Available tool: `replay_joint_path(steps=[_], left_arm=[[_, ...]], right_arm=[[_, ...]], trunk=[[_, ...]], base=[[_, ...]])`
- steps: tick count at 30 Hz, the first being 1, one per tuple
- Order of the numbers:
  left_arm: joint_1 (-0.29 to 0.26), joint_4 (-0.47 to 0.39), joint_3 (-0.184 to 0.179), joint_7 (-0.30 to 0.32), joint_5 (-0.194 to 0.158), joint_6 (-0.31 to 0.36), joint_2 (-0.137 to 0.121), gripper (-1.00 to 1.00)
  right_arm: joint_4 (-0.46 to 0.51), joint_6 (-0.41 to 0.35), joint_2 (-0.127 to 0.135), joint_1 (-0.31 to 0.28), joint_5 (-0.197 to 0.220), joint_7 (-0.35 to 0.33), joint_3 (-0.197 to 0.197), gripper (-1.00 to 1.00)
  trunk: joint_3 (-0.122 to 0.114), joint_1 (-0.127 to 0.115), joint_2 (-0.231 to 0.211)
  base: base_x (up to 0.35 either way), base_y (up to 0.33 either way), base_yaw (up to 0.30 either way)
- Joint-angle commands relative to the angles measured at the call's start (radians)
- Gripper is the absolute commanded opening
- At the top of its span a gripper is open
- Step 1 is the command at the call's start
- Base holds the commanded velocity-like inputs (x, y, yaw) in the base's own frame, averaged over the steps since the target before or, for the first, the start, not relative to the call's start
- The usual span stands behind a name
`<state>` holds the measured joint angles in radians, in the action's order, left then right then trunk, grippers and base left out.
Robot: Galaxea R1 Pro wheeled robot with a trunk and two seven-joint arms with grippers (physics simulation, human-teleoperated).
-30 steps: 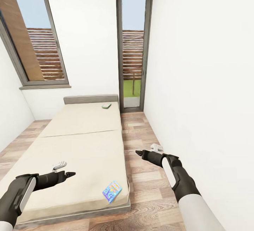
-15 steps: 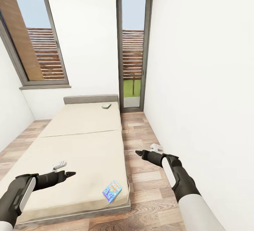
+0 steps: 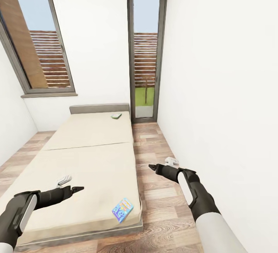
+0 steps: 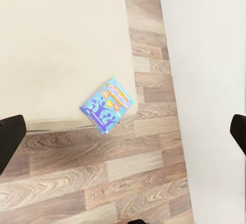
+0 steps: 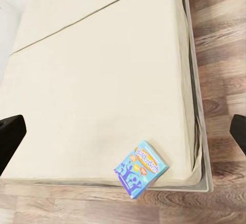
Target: Put all the toys in the child's room - the three board games (two on the bed and one on the table), the two jigsaw puzzles on the table, and the tennis ball on the table - inside the toy box on the table in the child's room.
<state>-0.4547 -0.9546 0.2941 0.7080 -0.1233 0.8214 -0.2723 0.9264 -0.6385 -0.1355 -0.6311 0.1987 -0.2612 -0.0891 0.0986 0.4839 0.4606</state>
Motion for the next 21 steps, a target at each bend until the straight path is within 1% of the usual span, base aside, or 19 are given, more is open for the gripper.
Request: replay_joint_path(steps=[1, 2, 3, 4, 5, 6, 7, 8, 9, 10, 12, 13, 14, 15, 17, 18, 19, 21], left_arm=[[-0.001, 0.001, 0.017, 0.001, -0.007, 0.011, 0.001, 1.00], [-0.001, 0.002, 0.033, 0.003, -0.007, 0.017, 0.001, 1.00], [-0.001, 0.003, 0.040, 0.003, -0.008, 0.021, 0.002, 1.00], [-0.001, 0.005, 0.055, 0.004, -0.009, 0.030, 0.002, 1.00], [-0.001, 0.006, 0.061, 0.004, -0.010, 0.034, 0.003, 1.00], [-0.001, 0.009, 0.072, 0.005, -0.015, 0.041, 0.004, 1.00], [-0.001, 0.010, 0.076, 0.005, -0.019, 0.043, 0.006, 1.00], [-0.001, 0.013, 0.083, 0.005, -0.029, 0.046, 0.013, 1.00], [-0.001, 0.014, 0.085, 0.004, -0.034, 0.047, 0.018, 1.00], [-0.001, 0.017, 0.088, 0.002, -0.044, 0.048, 0.029, 1.00], [-0.001, 0.023, 0.089, -0.002, -0.050, 0.049, 0.043, 1.00], [-0.001, 0.034, 0.091, -0.004, -0.054, 0.048, 0.056, 1.00], [-0.001, 0.041, 0.092, -0.006, -0.056, 0.047, 0.063, 1.00], [-0.001, 0.057, 0.092, -0.008, -0.058, 0.045, 0.075, 1.00], [-0.001, 0.073, 0.093, -0.010, -0.059, 0.043, 0.084, 1.00], [-0.001, 0.088, 0.093, -0.011, -0.060, 0.042, 0.091, 1.00], [-0.001, 0.094, 0.094, -0.011, -0.060, 0.041, 0.093, 1.00], [-0.001, 0.106, 0.095, -0.012, -0.061, 0.041, 0.097, 1.00]], right_arm=[[0.007, -0.008, -0.001, -0.001, 0.000, -0.006, -0.005, 1.00], [0.018, -0.009, -0.001, 0.000, 0.001, -0.014, -0.005, 1.00], [0.026, -0.011, -0.001, 0.000, 0.001, -0.021, -0.005, 1.00], [0.047, -0.014, -0.002, 0.003, 0.001, -0.045, -0.004, 1.00], [0.060, -0.015, -0.002, 0.007, 0.001, -0.060, -0.003, 1.00], [0.090, -0.018, -0.004, 0.018, 0.001, -0.098, -0.002, 1.00], [0.108, -0.020, -0.006, 0.026, 0.001, -0.118, -0.002, 1.00], [0.147, -0.028, -0.008, 0.043, 0.001, -0.159, 0.000, 1.00], [0.169, -0.034, -0.009, 0.052, 0.001, -0.178, 0.000, 1.00], [0.211, -0.052, -0.010, 0.070, 0.001, -0.209, 0.001, 1.00], [0.246, -0.073, -0.012, 0.084, 0.001, -0.231, 0.002, 1.00], [0.270, -0.090, -0.014, 0.094, 0.002, -0.246, 0.001, 1.00], [0.278, -0.097, -0.014, 0.097, 0.002, -0.252, 0.000, 1.00], [0.291, -0.105, -0.014, 0.103, 0.004, -0.260, -0.002, 1.00], [0.297, -0.110, -0.015, 0.106, 0.010, -0.266, -0.004, 1.00], [0.301, -0.114, -0.014, 0.108, 0.021, -0.269, -0.005, 1.00], [0.303, -0.117, -0.014, 0.109, 0.027, -0.270, -0.006, 1.00], [0.309, -0.122, -0.010, 0.110, 0.052, -0.273, -0.008, 1.00]], trunk=[[0.005, 0.004, 0.009], [0.009, 0.008, 0.016], [0.012, 0.012, 0.023], [0.015, 0.016, 0.030], [0.018, 0.020, 0.037], [0.021, 0.024, 0.044], [0.024, 0.027, 0.051], [0.027, 0.031, 0.058], [0.030, 0.035, 0.065], [0.034, 0.039, 0.072], [0.040, 0.047, 0.086], [0.043, 0.050, 0.093], [0.046, 0.054, 0.100], [0.049, 0.058, 0.107], [0.056, 0.066, 0.121], [0.059, 0.070, 0.128], [0.062, 0.073, 0.135], [0.068, 0.081, 0.149]], base=[[0.000, 0.000, 0.000], [0.000, 0.000, 0.000], [0.000, 0.000, 0.000], [0.000, 0.000, 0.000], [0.000, 0.000, 0.000], [0.000, 0.000, 0.000], [0.000, 0.000, 0.000], [0.000, 0.000, 0.000], [0.000, 0.000, 0.000], [0.000, 0.000, 0.000], [0.000, 0.000, 0.000], [0.000, 0.000, 0.000], [0.000, 0.000, 0.000], [0.000, 0.000, 0.000], [0.000, 0.000, 0.000], [0.000, 0.000, 0.000], [0.000, 0.000, 0.000], [0.000, 0.000, 0.000]])
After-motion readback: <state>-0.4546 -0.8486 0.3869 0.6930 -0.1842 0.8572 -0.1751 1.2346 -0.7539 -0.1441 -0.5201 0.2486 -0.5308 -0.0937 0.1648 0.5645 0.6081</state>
